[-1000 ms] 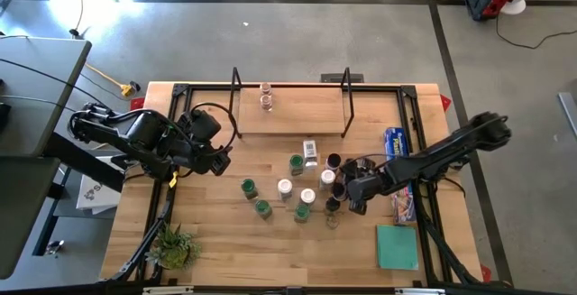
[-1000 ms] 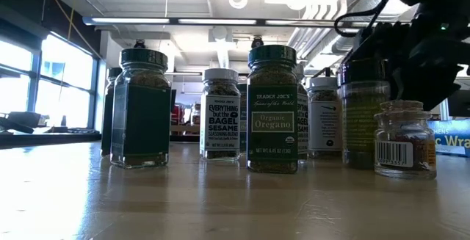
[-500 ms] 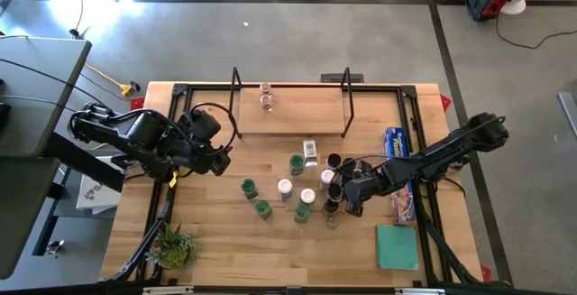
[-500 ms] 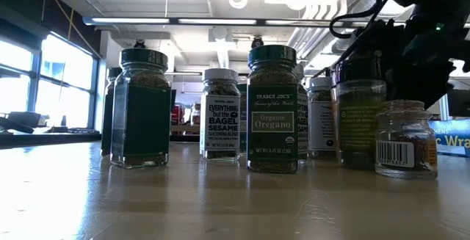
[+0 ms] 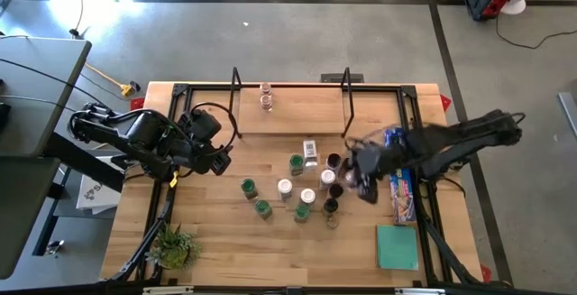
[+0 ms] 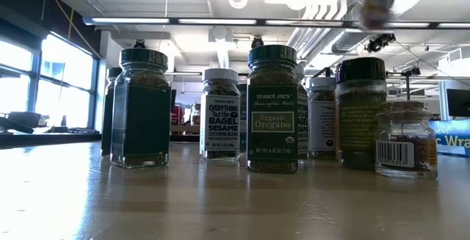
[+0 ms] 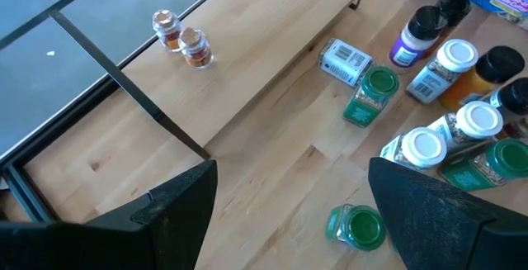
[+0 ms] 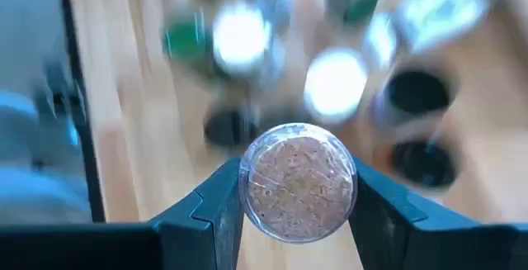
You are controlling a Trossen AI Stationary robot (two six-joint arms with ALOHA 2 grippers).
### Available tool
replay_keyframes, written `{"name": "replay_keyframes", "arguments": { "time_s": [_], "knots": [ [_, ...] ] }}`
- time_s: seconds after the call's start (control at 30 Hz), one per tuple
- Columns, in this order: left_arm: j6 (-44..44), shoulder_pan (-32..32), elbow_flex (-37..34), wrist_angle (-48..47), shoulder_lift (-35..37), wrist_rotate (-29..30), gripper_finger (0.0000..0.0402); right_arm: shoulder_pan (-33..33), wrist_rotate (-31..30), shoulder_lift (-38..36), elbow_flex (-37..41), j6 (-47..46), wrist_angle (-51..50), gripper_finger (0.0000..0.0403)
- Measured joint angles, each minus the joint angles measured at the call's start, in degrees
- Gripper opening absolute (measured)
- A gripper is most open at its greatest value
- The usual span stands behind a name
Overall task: Shelf spices
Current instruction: Put the top brown seasoning bottle on the shelf aligned with the other brown seasoning bottle
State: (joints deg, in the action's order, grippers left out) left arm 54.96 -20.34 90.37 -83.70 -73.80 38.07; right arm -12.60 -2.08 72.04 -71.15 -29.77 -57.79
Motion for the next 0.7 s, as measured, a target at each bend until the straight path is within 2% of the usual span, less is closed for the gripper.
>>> {"name": "replay_keyframes", "arguments": {
  "time_s": [0.17, 0.37, 0.53, 0.7],
  "knots": [
    [-0.2, 0.0, 0.0, 0.3, 0.0, 0.0, 0.0309, 11.4, -0.2, 8.6, -11.4, 10.6, 2.9, 0.0163],
    [-0.3, 0.0, 0.0, -0.6, 0.0, -3.4, 0.0309, 22.0, 2.8, 25.8, -22.8, 21.0, 12.0, 0.0163],
    [0.0, 0.0, 0.0, -2.1, 0.0, -8.2, 0.0309, 27.0, 2.8, 40.1, -32.1, 22.3, 13.5, 0.0163],
    [0.4, 0.0, 0.0, -2.7, 0.0, -9.1, 0.0309, 28.8, 3.1, 51.5, -40.7, 22.1, 13.5, 0.0163]
  ]
}}
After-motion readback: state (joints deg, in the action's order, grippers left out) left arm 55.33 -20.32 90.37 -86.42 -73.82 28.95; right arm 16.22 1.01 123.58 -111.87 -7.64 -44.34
